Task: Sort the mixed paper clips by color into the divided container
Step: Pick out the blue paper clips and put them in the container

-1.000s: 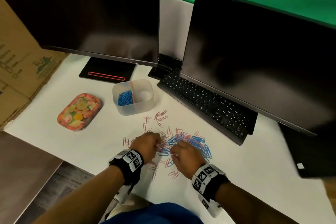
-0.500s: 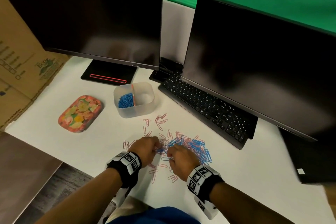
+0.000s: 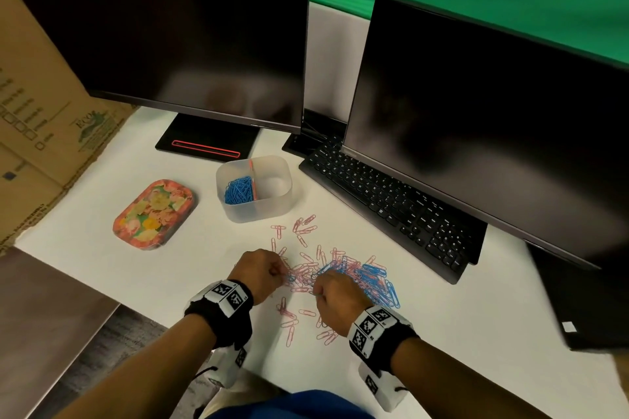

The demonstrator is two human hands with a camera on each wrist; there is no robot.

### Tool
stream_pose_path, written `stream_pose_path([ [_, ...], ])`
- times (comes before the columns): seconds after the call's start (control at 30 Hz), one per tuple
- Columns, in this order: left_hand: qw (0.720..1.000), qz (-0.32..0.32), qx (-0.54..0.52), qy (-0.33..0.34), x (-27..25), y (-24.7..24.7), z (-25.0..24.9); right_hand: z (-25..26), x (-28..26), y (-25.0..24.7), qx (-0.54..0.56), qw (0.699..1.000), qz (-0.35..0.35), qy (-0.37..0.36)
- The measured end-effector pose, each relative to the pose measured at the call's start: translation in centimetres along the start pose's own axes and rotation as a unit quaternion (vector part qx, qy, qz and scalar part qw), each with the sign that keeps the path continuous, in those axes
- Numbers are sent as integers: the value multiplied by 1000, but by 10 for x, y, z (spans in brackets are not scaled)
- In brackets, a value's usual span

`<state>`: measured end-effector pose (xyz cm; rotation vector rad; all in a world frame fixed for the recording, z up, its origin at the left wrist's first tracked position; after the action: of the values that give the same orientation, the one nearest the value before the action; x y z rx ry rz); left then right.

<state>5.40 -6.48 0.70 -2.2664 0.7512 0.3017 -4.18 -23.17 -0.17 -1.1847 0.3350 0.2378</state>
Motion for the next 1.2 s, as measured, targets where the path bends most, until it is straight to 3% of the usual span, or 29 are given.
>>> stream_pose_path([
  [0.13,997,37,69,-10,4,-3,2,-15,1,-4,130,989,-46,50],
  [0.23,998,36,52,-31,5,-7,-1,-27,4,-9,280,949,-67,129],
  [0.3,998,23,-27,-52,9,-7,1,-32,6,-13,400,901,-56,158],
  [0.37,982,16,-173,-74,11,-5,2,-34,7,-21,489,854,-38,175],
  [0.47,916,-3,-388,-101,10,0,-5,-33,8,-30,553,809,-17,198],
  [0.53,871,-3,-476,-124,8,2,-12,-35,11,-28,504,839,-13,205],
  [0.63,827,25,-545,-139,8,6,-19,-35,15,-27,299,938,-35,172],
  [0.7,840,28,-523,-141,11,11,-20,-32,17,-29,149,981,-37,115],
  [0.73,870,22,-476,-128,14,14,-18,-29,18,-30,79,993,-27,83],
  [0.8,949,13,-309,-69,16,20,-18,-26,23,-31,-22,999,0,43],
  [0.87,989,24,-147,-3,16,29,-23,-25,27,-32,-62,998,5,28],
  [1.03,994,21,77,76,21,44,-30,-26,32,-35,-82,996,-7,33],
  [1.2,989,24,129,66,23,44,-23,-39,32,-42,49,996,-34,68],
])
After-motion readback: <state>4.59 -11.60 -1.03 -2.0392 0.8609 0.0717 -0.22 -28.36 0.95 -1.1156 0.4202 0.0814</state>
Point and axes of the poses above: each hand's wrist, its own x-axis towards the middle knuckle, its own y-axis out of the palm, z = x × y, the point moved 2 cm from there along x, towards the middle knuckle, and after that the axes turned 11 degrees about -x, right-handed, at the moved point
